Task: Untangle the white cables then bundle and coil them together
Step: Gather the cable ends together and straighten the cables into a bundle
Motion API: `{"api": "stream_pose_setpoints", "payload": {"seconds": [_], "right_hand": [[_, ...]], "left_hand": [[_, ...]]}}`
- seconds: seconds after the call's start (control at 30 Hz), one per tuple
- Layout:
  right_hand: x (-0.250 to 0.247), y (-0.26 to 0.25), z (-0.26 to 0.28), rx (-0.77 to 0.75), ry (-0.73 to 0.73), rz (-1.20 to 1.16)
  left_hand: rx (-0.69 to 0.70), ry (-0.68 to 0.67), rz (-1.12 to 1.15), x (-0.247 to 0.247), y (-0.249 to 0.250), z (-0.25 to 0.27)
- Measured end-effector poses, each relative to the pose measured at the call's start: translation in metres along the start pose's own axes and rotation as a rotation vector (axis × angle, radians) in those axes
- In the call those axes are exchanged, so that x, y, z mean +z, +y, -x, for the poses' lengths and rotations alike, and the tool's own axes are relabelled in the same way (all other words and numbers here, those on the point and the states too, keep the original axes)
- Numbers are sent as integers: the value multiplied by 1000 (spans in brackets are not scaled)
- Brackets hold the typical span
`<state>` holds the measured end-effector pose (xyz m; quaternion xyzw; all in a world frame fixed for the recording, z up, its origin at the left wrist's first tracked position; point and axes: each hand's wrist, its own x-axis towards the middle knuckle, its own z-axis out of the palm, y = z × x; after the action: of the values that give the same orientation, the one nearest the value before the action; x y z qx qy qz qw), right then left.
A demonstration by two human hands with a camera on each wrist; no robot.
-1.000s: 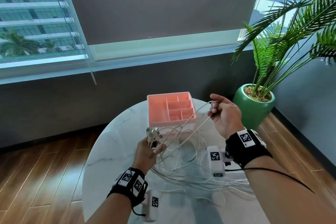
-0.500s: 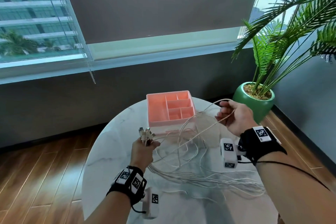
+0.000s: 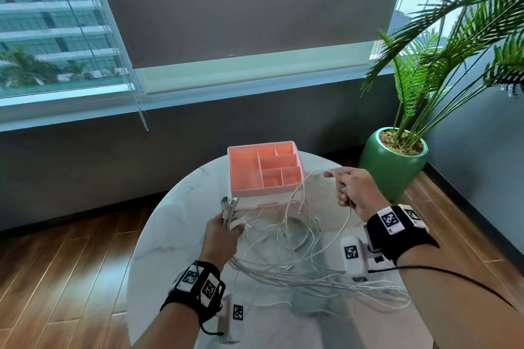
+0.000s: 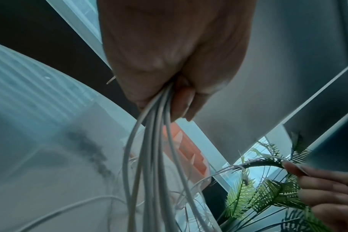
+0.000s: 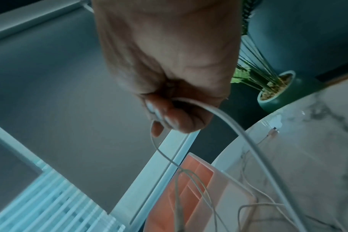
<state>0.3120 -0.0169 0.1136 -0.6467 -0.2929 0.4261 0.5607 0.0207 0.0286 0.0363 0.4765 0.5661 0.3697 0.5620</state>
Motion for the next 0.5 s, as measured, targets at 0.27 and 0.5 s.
{"api": "stream_pose_setpoints", "payload": {"seconds": [0.27,0.5], "right_hand": [[32,6,31,-18,-506,104],[48,9,50,63,-795,-23]], "left_hand": [[145,-64,150,22,33,9],[316,-115,57,29,35,16]]}}
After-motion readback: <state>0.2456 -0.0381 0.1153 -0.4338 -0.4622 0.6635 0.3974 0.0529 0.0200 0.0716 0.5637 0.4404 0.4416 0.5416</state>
